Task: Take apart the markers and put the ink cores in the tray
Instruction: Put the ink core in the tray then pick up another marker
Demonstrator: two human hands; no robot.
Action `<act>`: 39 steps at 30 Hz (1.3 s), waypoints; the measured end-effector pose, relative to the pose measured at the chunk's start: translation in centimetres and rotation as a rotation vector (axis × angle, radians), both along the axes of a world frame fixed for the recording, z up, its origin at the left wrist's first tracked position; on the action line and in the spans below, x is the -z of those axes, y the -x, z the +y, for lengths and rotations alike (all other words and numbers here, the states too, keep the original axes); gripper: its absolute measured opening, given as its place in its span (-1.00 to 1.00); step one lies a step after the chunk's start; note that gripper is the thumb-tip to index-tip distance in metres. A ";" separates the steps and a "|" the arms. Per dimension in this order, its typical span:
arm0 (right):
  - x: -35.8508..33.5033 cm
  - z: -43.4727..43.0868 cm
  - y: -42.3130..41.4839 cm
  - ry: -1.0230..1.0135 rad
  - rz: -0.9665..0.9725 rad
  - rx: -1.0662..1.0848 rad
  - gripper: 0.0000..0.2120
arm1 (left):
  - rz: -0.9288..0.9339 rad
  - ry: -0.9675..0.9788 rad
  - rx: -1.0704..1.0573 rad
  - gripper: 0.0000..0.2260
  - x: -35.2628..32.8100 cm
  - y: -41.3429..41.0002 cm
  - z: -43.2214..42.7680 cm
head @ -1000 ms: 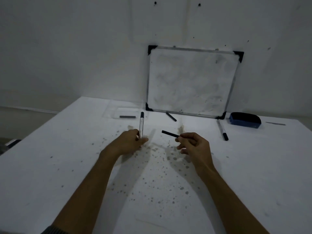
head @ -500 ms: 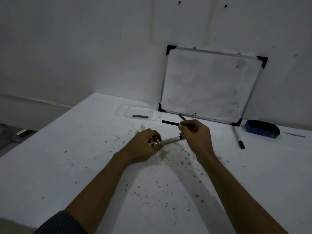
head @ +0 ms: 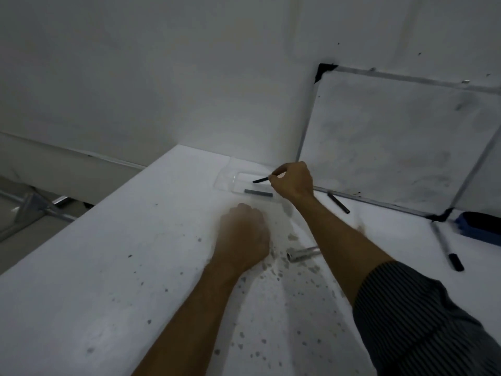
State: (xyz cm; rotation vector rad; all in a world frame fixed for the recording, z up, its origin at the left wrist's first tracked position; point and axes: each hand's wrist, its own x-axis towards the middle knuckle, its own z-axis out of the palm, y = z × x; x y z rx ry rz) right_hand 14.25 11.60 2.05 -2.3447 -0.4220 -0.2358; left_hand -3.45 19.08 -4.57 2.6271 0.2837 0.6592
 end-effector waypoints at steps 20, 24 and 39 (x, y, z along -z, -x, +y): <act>0.4 -19.7 12.8 0.007 0.037 -0.205 -0.84 | 0.049 -0.081 0.391 -0.47 -0.8 1.4 -7.2; 3.6 -21.6 15.4 -0.129 -0.100 -0.146 -0.83 | 0.032 0.027 0.396 -0.71 -0.6 1.3 -6.7; 2.6 -22.6 15.7 -0.203 -0.004 -0.238 -0.81 | 0.056 0.994 0.432 -0.83 -5.6 0.1 -10.2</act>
